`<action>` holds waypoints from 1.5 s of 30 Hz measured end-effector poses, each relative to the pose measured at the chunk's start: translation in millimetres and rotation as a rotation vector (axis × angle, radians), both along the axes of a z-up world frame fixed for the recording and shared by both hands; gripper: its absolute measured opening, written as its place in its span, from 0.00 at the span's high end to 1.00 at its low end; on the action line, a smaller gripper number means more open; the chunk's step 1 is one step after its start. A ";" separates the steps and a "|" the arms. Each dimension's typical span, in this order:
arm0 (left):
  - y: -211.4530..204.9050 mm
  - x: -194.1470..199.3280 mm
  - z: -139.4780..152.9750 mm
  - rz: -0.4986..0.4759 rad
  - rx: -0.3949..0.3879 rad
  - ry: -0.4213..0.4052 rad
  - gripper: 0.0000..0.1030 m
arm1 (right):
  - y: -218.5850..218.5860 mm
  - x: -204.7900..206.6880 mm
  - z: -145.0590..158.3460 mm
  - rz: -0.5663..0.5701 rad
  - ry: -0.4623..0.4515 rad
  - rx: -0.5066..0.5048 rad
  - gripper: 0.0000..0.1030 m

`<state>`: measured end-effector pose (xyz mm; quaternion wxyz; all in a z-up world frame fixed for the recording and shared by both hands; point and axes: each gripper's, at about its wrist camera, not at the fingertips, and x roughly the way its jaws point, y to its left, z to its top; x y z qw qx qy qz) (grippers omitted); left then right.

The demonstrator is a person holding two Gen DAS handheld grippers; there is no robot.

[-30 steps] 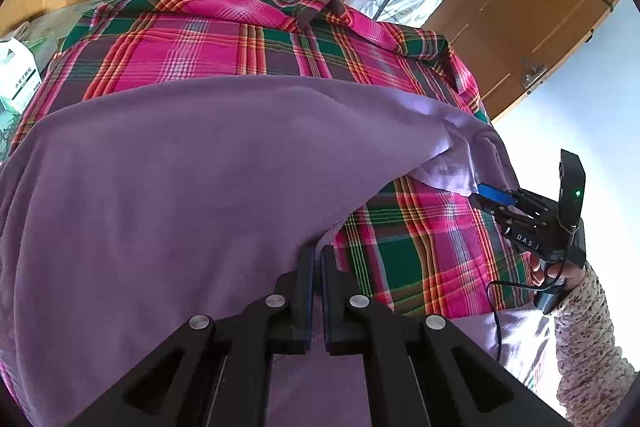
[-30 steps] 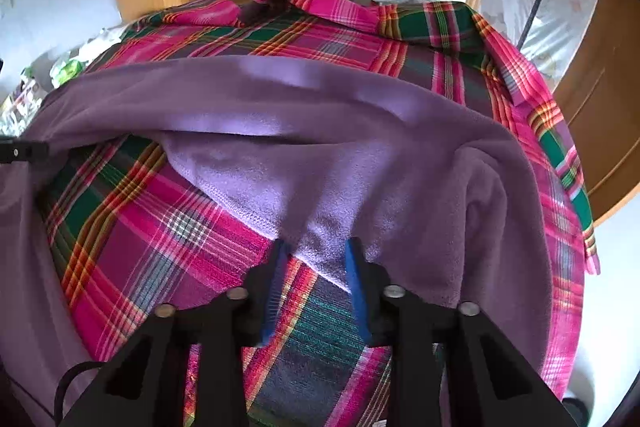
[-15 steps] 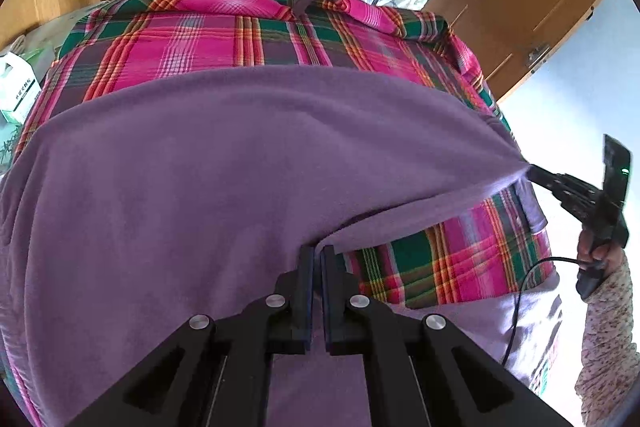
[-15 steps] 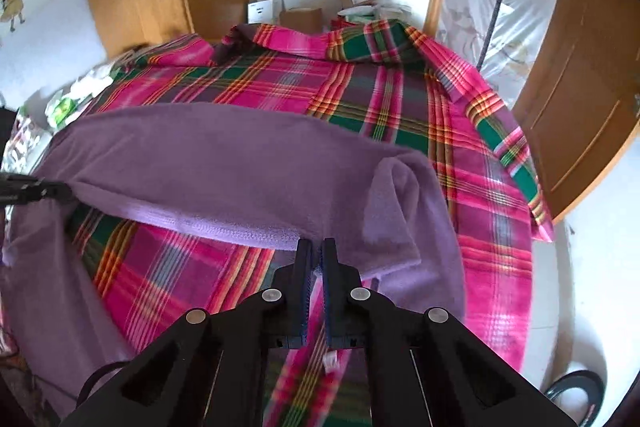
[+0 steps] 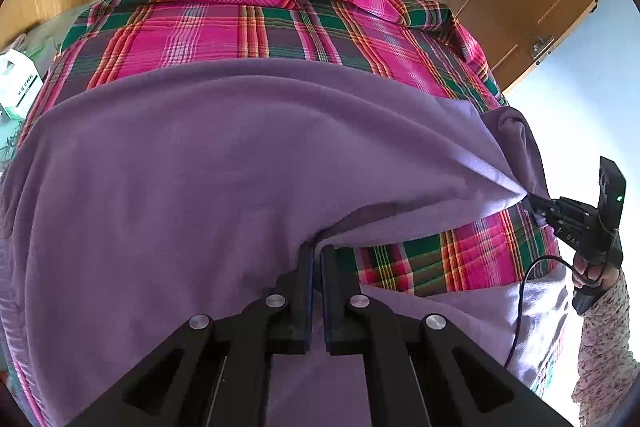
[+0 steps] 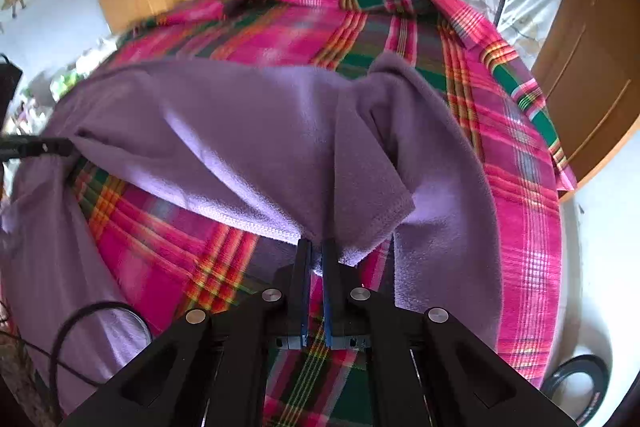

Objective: Fold clothes

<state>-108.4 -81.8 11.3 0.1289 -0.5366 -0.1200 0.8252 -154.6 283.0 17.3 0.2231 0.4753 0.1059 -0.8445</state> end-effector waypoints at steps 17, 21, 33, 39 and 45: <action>4.8 12.2 36.9 0.028 0.076 0.089 0.95 | 83.9 28.5 18.6 -0.205 0.050 -0.115 0.73; 38.4 2.9 34.3 -0.053 0.054 0.083 0.89 | 97.2 29.1 9.9 -0.274 0.047 -0.104 0.69; 148.6 -18.1 12.8 -0.317 -0.024 0.080 0.81 | 96.2 23.8 -1.6 -0.261 -0.006 -0.198 0.67; 180.7 -22.7 1.3 -0.363 -0.087 0.084 0.81 | 99.7 21.7 0.6 -0.268 0.003 -0.197 0.87; 196.0 -18.0 -1.5 -0.387 -0.199 0.133 0.81 | 120.4 20.5 26.1 -0.310 0.073 -0.261 0.88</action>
